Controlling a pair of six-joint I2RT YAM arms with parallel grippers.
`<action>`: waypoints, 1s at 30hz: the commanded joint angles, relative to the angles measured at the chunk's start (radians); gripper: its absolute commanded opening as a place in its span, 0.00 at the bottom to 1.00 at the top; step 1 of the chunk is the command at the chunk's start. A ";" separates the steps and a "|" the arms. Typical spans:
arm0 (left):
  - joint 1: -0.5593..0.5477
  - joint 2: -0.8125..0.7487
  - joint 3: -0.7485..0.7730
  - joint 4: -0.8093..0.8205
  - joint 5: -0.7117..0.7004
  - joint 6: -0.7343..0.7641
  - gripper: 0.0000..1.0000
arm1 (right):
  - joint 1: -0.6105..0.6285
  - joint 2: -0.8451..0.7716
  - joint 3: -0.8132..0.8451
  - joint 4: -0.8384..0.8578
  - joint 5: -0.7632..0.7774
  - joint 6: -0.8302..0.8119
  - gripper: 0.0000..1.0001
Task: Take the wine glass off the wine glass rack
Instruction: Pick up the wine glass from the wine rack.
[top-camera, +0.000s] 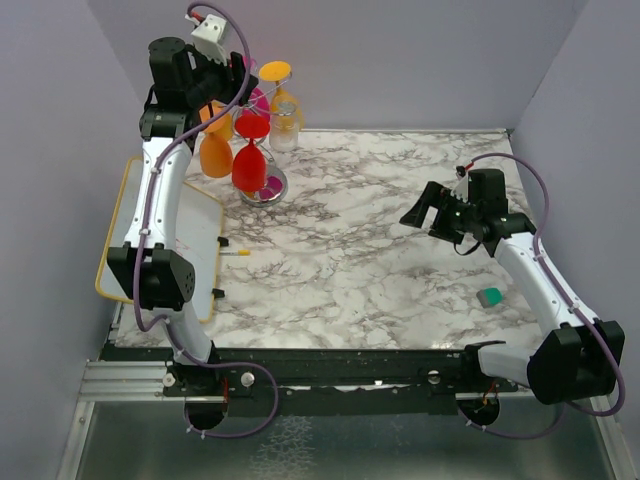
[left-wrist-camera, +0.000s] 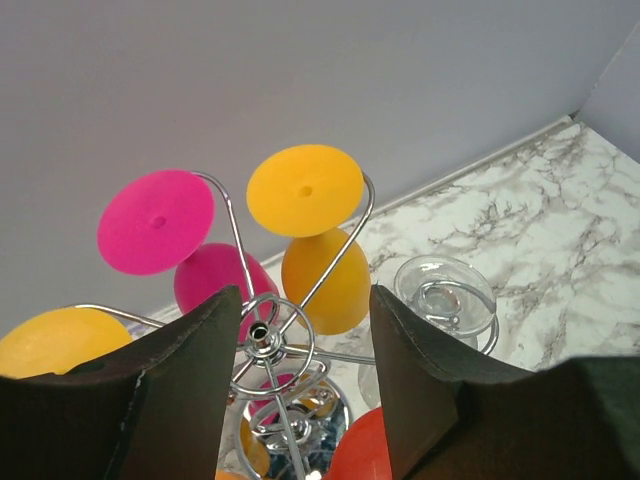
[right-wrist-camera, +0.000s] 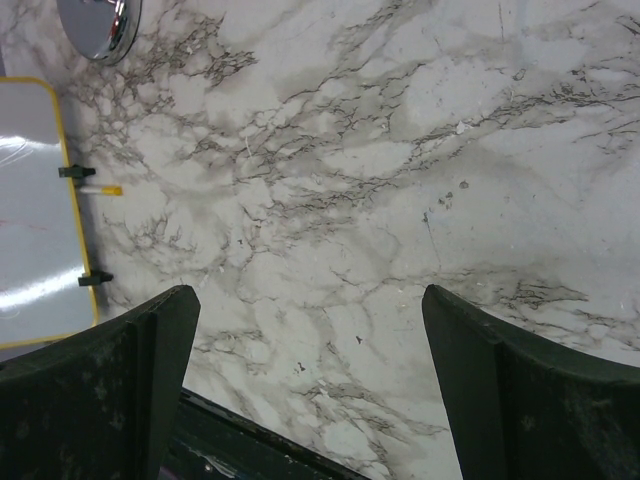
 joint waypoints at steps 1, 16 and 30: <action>0.008 0.005 0.022 -0.035 0.091 -0.007 0.56 | -0.008 -0.004 -0.001 -0.005 0.001 -0.011 1.00; -0.078 -0.108 -0.100 0.012 0.186 -0.140 0.61 | -0.007 0.002 -0.015 0.016 -0.038 0.011 1.00; -0.134 -0.078 -0.137 -0.015 -0.035 -0.206 0.68 | -0.007 -0.018 -0.017 0.008 -0.036 0.019 1.00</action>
